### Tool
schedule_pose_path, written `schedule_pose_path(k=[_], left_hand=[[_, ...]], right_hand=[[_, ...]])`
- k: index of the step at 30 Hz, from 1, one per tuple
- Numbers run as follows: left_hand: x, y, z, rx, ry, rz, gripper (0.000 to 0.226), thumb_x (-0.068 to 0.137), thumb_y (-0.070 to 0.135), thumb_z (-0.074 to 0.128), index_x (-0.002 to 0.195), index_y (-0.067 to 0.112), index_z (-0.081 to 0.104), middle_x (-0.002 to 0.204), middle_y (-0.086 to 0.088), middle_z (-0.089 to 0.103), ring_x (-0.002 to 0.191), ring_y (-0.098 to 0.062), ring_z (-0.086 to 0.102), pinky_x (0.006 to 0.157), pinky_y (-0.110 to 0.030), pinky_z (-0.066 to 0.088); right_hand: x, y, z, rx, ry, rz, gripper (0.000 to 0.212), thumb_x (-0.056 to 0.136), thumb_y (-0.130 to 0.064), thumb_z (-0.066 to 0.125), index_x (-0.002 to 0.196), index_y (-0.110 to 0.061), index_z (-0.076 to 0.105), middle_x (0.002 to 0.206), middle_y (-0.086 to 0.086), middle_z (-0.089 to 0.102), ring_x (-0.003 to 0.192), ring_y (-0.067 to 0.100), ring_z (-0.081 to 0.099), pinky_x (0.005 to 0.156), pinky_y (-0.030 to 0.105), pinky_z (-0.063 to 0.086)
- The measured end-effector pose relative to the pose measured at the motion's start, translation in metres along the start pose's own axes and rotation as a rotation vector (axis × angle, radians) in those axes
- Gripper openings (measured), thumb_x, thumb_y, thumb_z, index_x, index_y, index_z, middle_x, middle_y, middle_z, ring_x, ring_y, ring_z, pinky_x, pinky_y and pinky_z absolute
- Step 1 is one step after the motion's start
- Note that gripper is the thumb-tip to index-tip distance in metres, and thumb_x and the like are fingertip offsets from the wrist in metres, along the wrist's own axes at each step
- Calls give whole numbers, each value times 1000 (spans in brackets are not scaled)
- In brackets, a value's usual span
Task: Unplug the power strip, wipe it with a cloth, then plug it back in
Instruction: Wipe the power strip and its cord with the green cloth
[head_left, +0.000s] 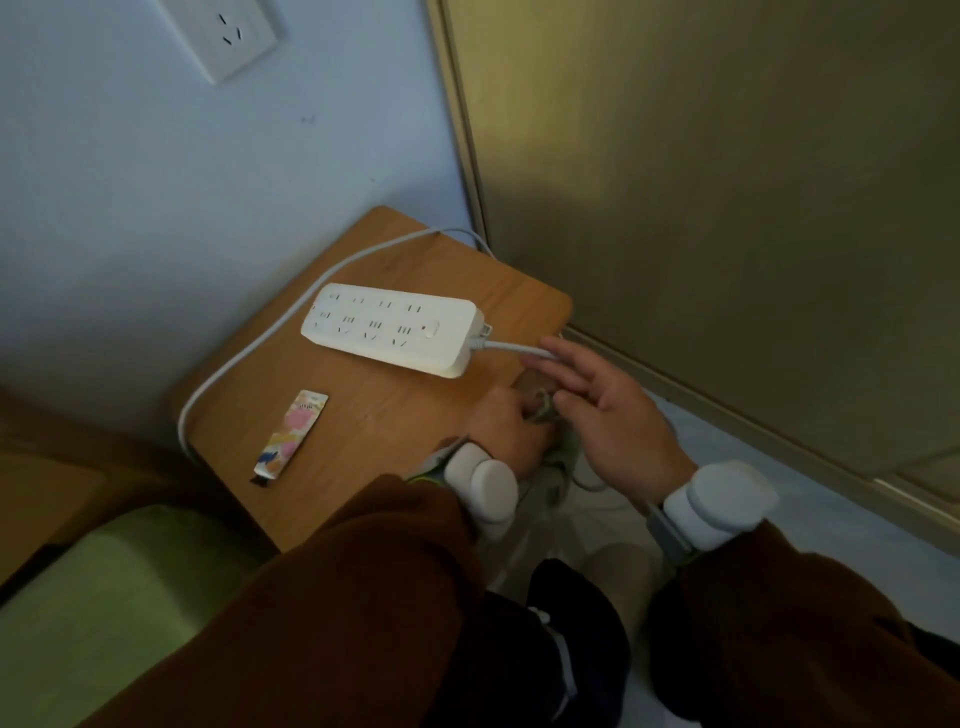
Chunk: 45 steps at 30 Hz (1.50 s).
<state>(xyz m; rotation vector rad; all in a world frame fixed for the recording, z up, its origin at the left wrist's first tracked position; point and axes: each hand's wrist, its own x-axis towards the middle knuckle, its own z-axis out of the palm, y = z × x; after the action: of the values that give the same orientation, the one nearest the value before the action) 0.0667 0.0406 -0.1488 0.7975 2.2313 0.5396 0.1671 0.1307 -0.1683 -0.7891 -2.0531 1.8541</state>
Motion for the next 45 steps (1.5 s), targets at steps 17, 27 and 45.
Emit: schedule_pose_path(k=[17, 27, 45], left_hand=[[9, -22, -119, 58, 438, -72, 15, 92, 23, 59, 103, 25, 69, 93, -4, 72, 69, -19, 68, 56, -23, 48], [19, 21, -56, 8, 218, -10, 16, 90, 25, 67, 93, 10, 74, 91, -14, 72, 86, -30, 68, 70, -39, 53], [14, 36, -19, -302, 210, 108, 17, 92, 28, 70, 101, 14, 76, 88, -2, 73, 82, -16, 67, 69, -29, 52]], right_hand=[[-2, 23, 14, -99, -6, 313, 48, 101, -16, 49, 148, -19, 43, 135, -5, 63, 87, -2, 59, 70, 14, 45], [-5, 12, 14, -141, -73, 272, 39, 100, -6, 46, 136, -20, 50, 118, -7, 62, 93, 9, 58, 80, 24, 48], [-15, 13, 10, -290, -123, 332, 26, 102, -21, 48, 118, -13, 66, 113, 14, 71, 105, 34, 67, 75, 29, 48]])
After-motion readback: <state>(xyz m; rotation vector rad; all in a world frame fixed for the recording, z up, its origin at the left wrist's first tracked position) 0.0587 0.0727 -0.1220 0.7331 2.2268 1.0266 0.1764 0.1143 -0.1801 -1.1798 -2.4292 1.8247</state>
